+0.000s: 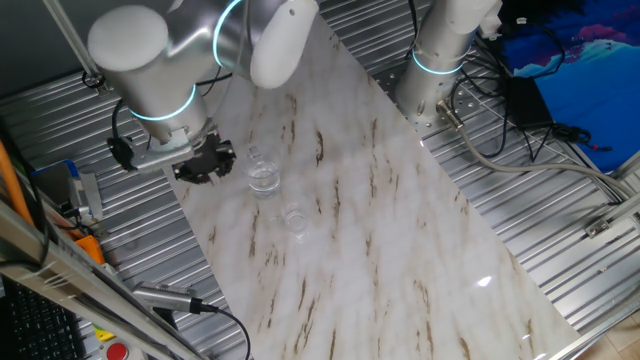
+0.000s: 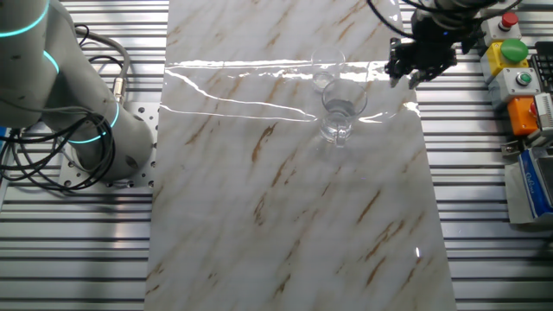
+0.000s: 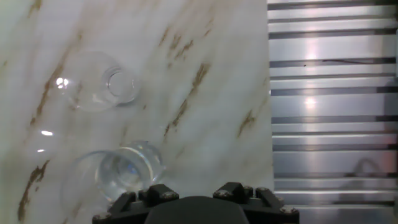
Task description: Pour the water from one cup into another empty cup
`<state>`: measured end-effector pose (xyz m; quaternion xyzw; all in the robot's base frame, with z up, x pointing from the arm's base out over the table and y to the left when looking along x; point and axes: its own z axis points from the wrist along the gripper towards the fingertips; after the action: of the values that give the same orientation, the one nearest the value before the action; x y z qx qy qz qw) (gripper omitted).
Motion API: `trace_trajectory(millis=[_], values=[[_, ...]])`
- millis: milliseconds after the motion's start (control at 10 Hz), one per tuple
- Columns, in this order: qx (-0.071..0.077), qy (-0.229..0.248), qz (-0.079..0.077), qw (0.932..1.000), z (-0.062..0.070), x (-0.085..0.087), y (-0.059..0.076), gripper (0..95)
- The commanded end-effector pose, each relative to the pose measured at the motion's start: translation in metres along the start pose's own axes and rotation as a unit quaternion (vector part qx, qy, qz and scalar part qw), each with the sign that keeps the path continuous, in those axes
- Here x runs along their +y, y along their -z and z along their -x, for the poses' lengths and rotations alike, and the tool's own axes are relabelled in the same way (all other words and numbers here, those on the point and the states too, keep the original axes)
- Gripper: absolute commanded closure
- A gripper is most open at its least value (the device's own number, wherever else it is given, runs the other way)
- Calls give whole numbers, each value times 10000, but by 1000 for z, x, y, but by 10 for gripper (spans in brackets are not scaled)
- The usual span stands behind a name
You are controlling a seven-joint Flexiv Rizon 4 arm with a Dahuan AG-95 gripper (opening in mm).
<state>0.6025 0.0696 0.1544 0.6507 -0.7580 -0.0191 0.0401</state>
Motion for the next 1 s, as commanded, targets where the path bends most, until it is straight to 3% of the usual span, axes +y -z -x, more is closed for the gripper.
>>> trace_trajectory(millis=[100, 400, 800, 1000], values=[[-5, -453, 59, 9990, 2, -3, 0, 950], [47, -948, 29, 9955, 2, -3, 0, 950], [120, -1051, -19, 9944, 0, 0, -1, 950], [116, -1011, -14, 9948, -10, 1, -3, 950]])
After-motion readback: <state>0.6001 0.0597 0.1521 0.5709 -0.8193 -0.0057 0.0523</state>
